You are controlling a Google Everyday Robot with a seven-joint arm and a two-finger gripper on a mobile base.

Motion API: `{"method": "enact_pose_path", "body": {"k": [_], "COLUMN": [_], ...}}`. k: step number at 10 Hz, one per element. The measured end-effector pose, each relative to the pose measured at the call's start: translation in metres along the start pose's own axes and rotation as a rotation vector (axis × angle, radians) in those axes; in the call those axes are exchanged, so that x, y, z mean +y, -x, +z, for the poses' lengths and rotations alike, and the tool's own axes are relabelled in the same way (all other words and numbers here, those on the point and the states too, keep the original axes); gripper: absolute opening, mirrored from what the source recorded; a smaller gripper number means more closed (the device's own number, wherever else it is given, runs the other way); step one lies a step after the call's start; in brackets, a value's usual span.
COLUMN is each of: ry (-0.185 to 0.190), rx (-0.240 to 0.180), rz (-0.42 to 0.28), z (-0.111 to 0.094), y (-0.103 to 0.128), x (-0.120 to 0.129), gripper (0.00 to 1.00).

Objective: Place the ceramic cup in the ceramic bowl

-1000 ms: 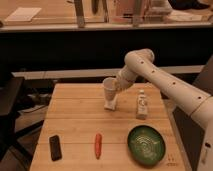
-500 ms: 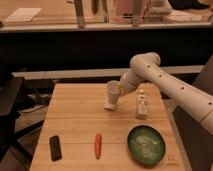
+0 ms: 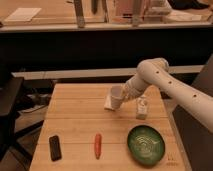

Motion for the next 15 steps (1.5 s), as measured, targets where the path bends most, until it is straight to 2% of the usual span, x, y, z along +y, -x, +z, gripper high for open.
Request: {"method": "enact_pose_path", "body": {"k": [7, 10, 15], "ry": [-0.004, -0.006, 0.001], "rx": [-0.037, -0.062, -0.102], "rz": [0.062, 0.097, 0.143], "z": [-0.014, -0.026, -0.033], "y": [0.006, -0.005, -0.019], "x": [0.052, 0.085, 0.125], "gripper": [0.02, 0.02, 0.02]}}
